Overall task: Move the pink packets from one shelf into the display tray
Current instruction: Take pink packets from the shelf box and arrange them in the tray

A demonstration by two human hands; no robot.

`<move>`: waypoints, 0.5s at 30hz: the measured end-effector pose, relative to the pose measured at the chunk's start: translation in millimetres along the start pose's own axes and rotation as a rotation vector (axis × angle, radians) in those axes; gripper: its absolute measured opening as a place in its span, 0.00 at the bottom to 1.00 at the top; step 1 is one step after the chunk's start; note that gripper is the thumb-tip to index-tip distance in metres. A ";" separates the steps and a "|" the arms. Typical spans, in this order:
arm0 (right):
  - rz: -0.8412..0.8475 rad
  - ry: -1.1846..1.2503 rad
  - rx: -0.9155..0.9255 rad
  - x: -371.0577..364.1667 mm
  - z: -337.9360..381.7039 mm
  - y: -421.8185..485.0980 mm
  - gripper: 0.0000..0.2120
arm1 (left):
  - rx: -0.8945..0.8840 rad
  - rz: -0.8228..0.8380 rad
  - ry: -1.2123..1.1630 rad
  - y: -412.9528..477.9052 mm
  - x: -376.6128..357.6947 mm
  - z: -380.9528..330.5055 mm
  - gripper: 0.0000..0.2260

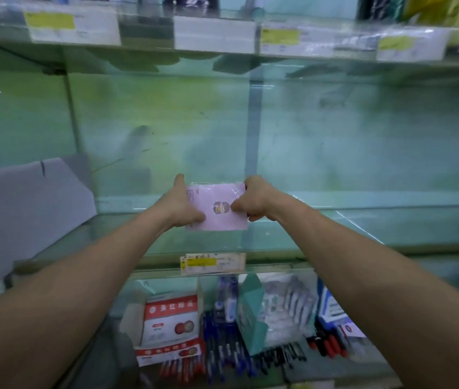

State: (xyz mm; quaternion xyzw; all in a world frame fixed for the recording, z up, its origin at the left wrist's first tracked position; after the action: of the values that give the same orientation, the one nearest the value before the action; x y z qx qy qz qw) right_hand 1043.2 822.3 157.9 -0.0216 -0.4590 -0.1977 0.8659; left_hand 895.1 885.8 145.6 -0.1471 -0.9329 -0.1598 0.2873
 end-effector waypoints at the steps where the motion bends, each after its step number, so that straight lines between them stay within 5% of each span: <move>1: -0.023 -0.008 -0.007 9.1 -8.3 -6.5 0.12 | -0.019 0.010 0.000 -2.4 -7.8 -7.7 0.47; 15: -0.274 -0.039 -0.218 141.8 -149.2 -171.4 0.11 | -0.246 0.122 0.106 -121.4 -138.3 -153.9 0.45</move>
State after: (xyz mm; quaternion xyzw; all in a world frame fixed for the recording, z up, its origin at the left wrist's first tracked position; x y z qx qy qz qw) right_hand 1169.4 586.0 161.0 -0.0565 -0.4503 -0.3620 0.8143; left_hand 1035.5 691.7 159.7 -0.2290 -0.8791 -0.2629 0.3251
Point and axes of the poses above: each hand's wrist, its own y-axis towards the middle knuckle, its own x-axis out of the back of the hand, z = x × y, the point moved 7 cm from there along y, towards the middle knuckle, and after that the axes turned 8 degrees about -y, right-handed, at the moved point
